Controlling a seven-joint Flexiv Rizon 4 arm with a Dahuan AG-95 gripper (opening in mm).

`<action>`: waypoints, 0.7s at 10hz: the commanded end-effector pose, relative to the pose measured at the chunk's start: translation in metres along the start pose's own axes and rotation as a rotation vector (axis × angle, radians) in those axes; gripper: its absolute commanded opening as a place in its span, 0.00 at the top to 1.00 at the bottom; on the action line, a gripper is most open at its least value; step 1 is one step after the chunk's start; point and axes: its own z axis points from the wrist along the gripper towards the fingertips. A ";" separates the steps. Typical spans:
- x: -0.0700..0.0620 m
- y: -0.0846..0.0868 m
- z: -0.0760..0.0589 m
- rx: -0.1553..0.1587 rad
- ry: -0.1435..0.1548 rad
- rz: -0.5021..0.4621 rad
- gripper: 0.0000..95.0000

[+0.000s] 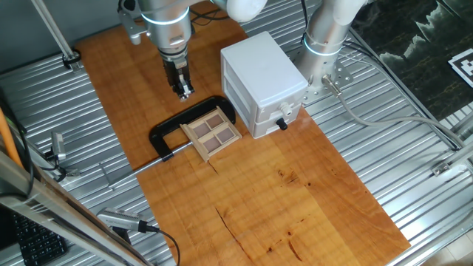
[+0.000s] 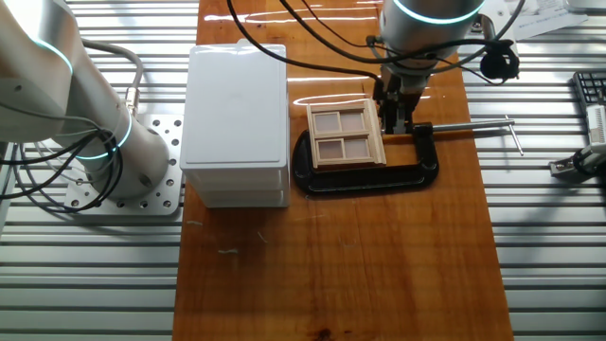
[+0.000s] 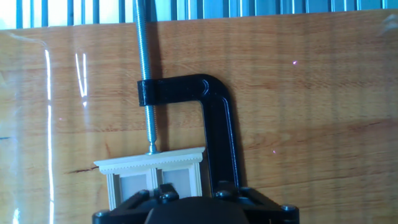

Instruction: Open a sliding window

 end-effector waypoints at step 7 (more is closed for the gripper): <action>0.032 0.043 0.043 -0.013 -0.048 0.025 1.00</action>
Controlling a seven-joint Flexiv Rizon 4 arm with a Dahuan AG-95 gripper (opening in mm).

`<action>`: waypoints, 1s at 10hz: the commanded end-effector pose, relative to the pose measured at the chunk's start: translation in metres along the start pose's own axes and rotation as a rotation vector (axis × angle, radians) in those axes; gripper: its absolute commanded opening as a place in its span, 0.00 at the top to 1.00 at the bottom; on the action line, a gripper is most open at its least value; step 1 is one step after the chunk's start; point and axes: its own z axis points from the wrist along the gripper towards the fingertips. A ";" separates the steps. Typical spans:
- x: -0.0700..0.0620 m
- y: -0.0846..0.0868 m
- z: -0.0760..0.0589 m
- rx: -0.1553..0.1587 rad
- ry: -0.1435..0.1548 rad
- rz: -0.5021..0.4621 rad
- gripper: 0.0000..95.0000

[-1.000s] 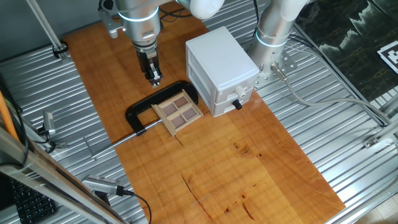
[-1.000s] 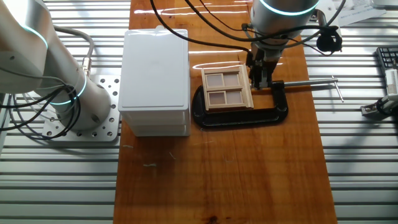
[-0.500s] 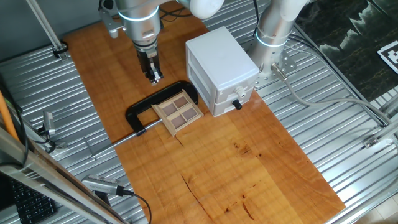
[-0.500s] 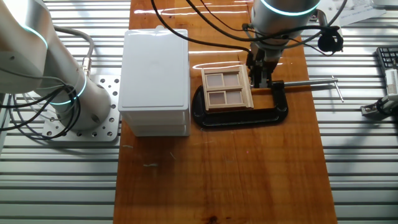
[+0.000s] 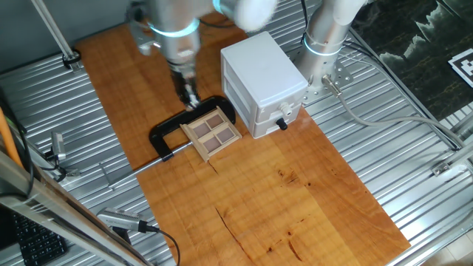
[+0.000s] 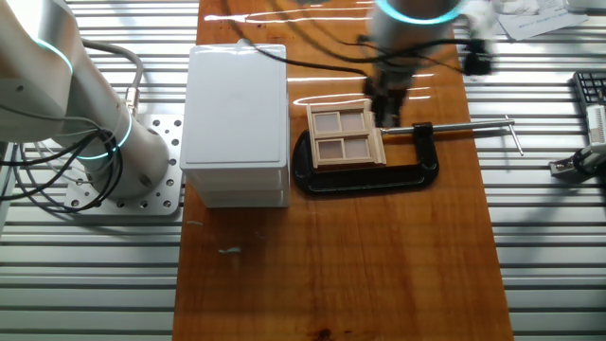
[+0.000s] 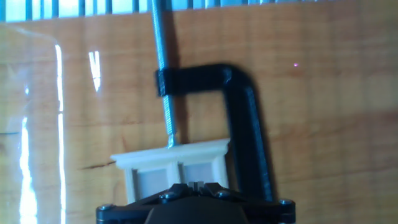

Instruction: Open a sliding window

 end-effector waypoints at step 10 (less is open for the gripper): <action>0.027 0.021 0.037 -0.018 -0.001 -0.017 1.00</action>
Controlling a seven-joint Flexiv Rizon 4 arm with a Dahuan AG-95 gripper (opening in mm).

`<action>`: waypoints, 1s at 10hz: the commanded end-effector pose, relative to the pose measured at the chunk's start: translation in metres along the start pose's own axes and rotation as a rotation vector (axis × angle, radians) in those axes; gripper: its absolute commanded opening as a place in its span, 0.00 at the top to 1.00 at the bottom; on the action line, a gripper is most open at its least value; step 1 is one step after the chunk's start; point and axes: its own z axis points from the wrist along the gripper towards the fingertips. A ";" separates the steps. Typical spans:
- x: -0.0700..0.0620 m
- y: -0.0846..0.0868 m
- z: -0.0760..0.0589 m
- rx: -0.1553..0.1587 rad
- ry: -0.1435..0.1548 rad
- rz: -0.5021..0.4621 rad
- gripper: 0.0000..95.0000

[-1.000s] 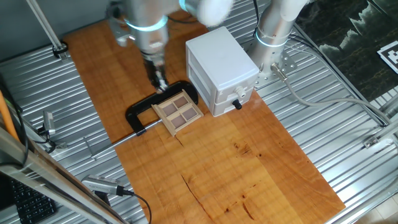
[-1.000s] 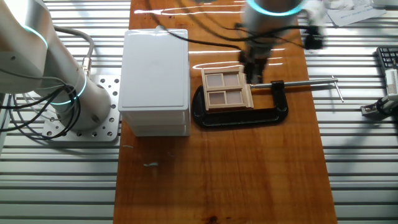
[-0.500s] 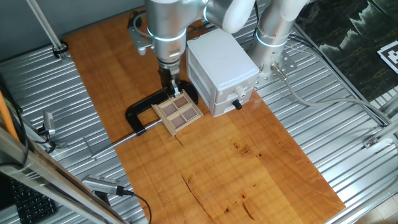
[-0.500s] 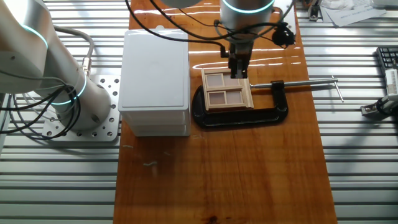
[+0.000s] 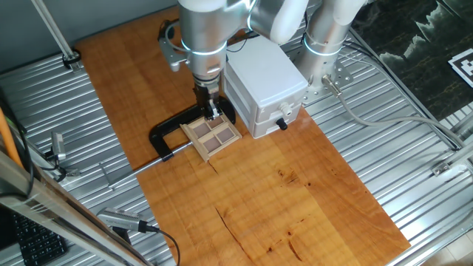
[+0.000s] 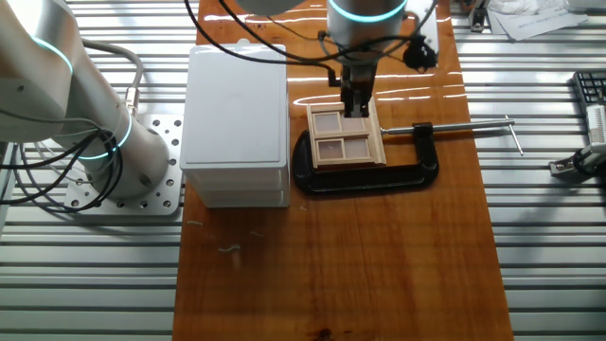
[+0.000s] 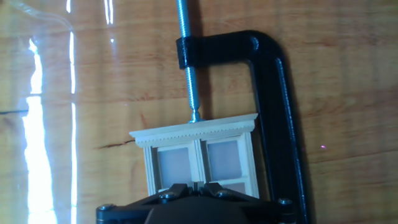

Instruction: Open a sliding window

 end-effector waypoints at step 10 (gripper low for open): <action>0.003 -0.003 0.003 0.029 -0.017 -0.035 1.00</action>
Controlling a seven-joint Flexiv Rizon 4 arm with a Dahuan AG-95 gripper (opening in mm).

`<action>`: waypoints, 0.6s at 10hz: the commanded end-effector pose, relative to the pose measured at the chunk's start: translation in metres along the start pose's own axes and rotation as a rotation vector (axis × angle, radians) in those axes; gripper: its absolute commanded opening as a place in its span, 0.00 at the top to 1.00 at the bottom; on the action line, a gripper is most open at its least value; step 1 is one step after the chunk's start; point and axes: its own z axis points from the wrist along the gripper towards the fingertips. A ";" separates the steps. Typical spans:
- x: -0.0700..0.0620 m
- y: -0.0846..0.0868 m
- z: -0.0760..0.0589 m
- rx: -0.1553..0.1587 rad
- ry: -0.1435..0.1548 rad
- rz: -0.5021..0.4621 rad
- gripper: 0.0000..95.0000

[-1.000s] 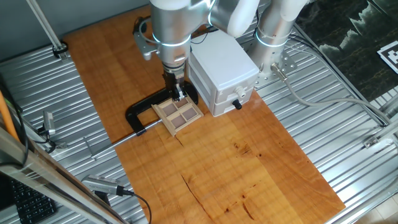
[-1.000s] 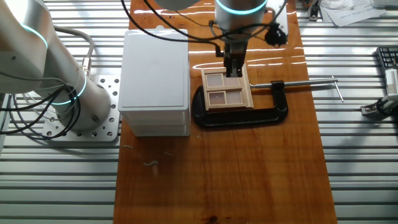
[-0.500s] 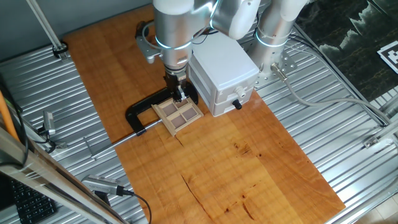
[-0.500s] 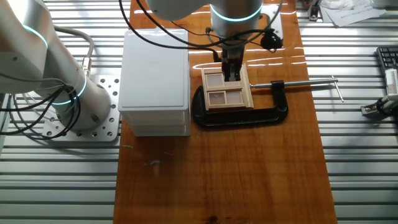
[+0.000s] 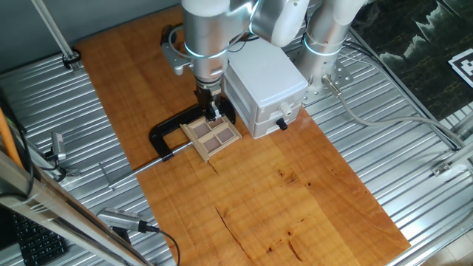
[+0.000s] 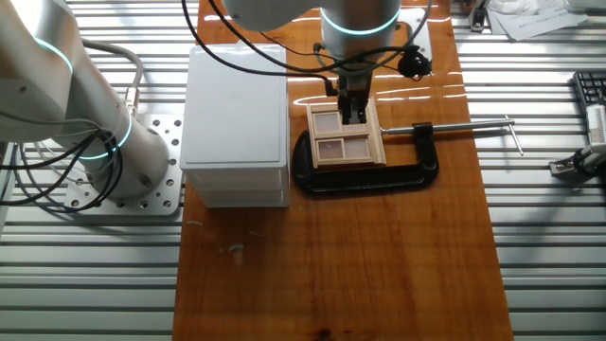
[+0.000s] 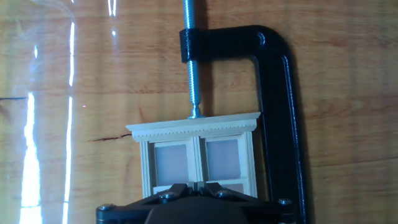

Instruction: Open a sliding window

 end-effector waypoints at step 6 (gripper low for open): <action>0.000 -0.001 0.000 -0.033 -0.011 -0.136 1.00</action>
